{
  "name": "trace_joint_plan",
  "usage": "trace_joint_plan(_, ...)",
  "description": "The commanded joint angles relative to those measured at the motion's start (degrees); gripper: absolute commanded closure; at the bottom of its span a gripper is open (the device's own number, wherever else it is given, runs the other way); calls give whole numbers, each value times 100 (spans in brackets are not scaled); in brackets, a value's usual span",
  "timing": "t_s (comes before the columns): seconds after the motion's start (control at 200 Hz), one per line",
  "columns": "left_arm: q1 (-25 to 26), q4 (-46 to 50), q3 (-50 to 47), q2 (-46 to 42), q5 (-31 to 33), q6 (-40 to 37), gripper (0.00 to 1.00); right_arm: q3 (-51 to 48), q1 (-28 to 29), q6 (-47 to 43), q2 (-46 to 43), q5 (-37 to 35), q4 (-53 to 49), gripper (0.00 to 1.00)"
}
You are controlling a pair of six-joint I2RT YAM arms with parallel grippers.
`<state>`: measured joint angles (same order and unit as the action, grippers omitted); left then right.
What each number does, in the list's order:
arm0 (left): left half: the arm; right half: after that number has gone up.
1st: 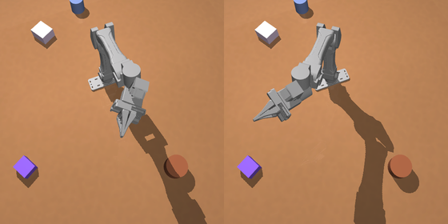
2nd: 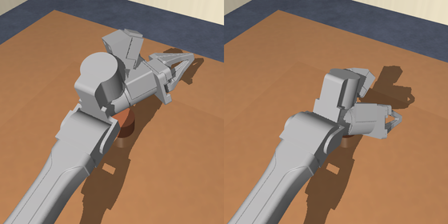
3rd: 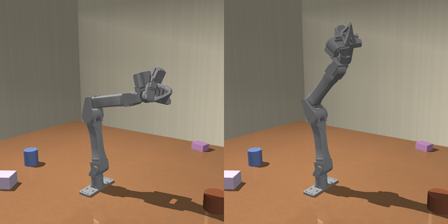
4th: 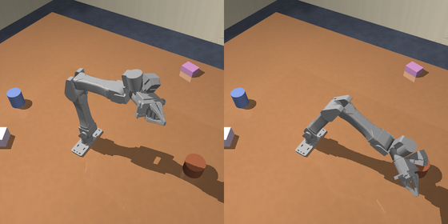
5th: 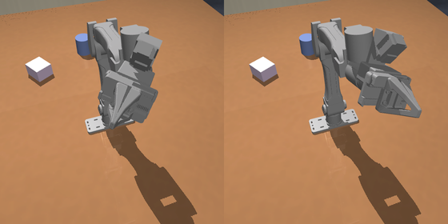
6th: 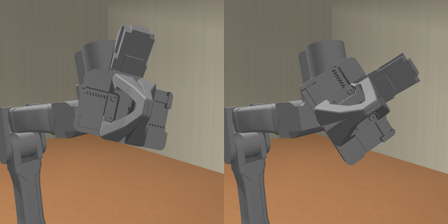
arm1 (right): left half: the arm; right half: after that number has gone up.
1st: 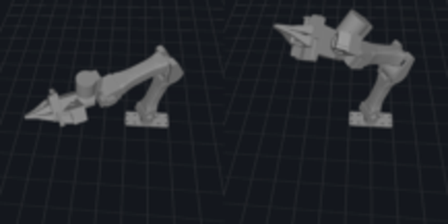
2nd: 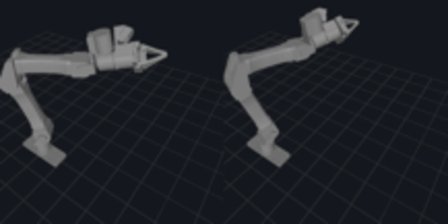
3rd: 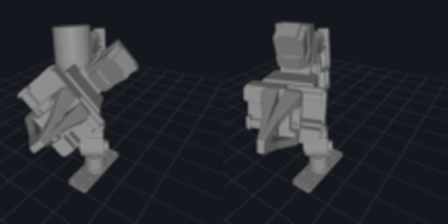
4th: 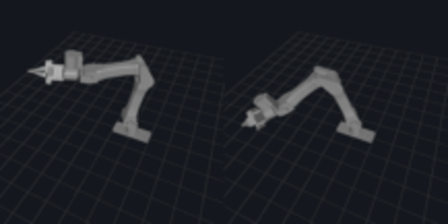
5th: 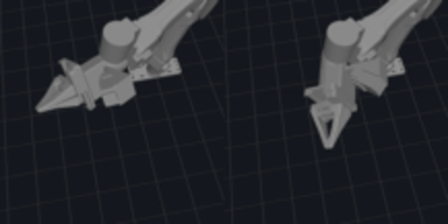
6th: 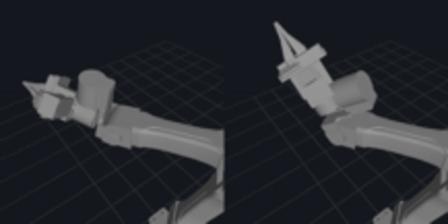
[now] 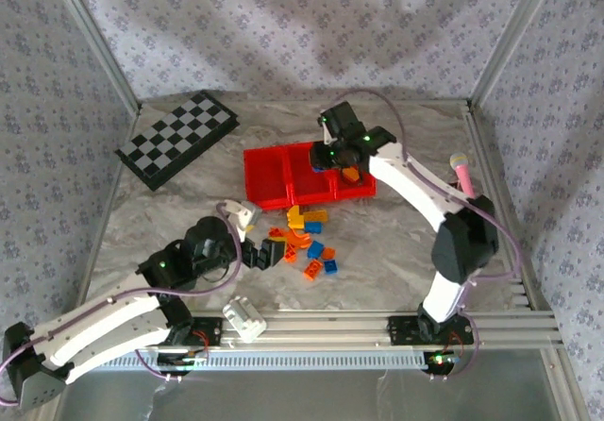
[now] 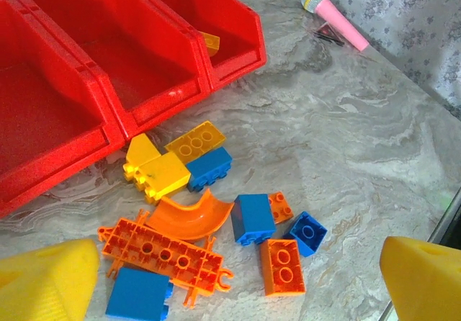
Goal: Sort the legos into containers by color
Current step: Place the lego in the container.
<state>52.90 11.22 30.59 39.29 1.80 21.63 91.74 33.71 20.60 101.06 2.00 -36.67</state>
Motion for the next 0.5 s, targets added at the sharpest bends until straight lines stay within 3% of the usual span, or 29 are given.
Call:
trace_joint_plan(0.0,28,194,193,-205,157,-37,0,528,-21,-441,546,588,-104,76)
trace_joint_plan(0.495,30,342,18,-631,377,105,0,2110,-90,-697,2580,859,-596,76)
